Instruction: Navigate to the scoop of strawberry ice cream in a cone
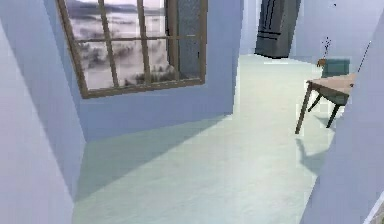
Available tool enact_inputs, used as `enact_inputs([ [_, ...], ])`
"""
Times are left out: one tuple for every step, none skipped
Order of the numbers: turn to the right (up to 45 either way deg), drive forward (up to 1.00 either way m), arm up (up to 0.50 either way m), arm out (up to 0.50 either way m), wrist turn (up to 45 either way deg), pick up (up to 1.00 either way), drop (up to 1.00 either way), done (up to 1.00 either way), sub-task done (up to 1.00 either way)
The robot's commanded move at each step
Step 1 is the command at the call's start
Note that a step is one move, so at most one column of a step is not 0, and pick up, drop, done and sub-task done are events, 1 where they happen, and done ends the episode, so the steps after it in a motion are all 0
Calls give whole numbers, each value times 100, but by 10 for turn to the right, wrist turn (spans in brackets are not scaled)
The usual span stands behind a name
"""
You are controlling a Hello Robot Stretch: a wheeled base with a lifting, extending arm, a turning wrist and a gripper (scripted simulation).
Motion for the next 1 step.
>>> enact_inputs([
  [30,0,0,0,0,0,0,0,0],
])
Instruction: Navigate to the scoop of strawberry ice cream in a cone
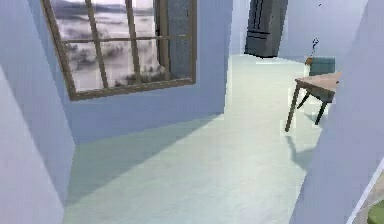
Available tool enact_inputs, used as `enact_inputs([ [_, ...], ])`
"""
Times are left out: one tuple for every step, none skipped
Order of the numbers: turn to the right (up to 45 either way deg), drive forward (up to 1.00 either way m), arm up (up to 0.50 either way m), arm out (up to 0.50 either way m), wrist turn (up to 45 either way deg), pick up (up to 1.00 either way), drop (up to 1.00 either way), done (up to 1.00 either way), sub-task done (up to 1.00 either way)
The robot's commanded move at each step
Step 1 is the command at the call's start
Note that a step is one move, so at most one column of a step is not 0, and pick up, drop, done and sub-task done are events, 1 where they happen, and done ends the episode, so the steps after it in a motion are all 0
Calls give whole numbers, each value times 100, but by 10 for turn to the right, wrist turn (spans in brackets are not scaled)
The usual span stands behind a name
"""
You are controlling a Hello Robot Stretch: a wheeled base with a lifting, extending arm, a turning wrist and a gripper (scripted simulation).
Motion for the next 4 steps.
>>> enact_inputs([
  [450,0,0,0,0,0,0,0,0],
  [450,0,0,0,0,0,0,0,0],
  [210,0,0,0,0,0,0,0,0],
  [0,20,0,0,0,0,0,0,0],
])
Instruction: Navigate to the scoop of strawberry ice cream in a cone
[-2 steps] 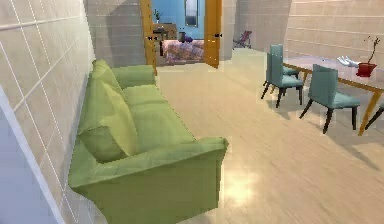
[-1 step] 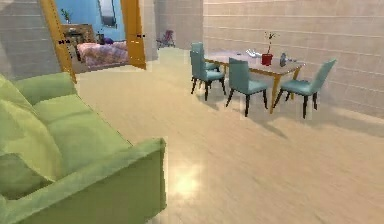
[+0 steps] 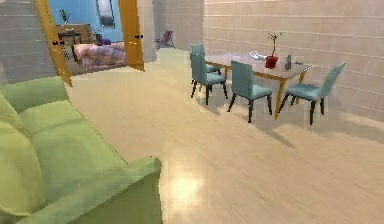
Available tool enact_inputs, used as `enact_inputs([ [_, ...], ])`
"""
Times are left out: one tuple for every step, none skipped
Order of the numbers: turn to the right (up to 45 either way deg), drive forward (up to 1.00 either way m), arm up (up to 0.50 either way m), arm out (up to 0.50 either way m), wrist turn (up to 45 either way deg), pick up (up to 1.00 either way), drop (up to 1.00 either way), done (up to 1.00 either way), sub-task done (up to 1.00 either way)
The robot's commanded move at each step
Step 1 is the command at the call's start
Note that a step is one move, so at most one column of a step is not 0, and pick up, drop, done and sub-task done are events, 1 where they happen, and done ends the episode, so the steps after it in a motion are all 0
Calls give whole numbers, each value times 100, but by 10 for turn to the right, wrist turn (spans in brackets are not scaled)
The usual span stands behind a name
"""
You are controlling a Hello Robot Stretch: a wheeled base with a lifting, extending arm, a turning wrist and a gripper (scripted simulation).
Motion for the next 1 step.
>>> enact_inputs([
  [-450,0,0,0,0,0,0,0,0],
])
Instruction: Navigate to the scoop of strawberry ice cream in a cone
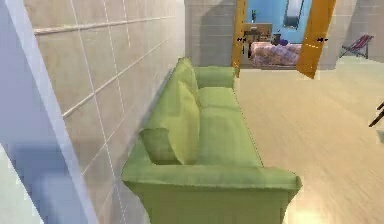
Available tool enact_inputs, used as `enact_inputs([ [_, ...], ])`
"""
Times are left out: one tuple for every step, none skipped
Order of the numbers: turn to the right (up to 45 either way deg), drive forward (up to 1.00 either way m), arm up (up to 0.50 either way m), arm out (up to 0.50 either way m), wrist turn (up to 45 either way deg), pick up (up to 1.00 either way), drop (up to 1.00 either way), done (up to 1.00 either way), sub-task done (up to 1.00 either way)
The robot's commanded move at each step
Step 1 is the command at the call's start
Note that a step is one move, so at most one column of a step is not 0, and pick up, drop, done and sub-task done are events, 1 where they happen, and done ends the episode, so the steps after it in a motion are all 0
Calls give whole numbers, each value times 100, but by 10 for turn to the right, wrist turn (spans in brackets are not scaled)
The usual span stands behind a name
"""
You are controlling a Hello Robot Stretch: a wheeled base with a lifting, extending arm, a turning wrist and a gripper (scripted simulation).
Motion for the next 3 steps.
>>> enact_inputs([
  [-450,0,0,0,0,0,0,0,0],
  [-330,0,0,0,0,0,0,0,0],
  [-30,0,0,0,0,0,0,0,0],
])
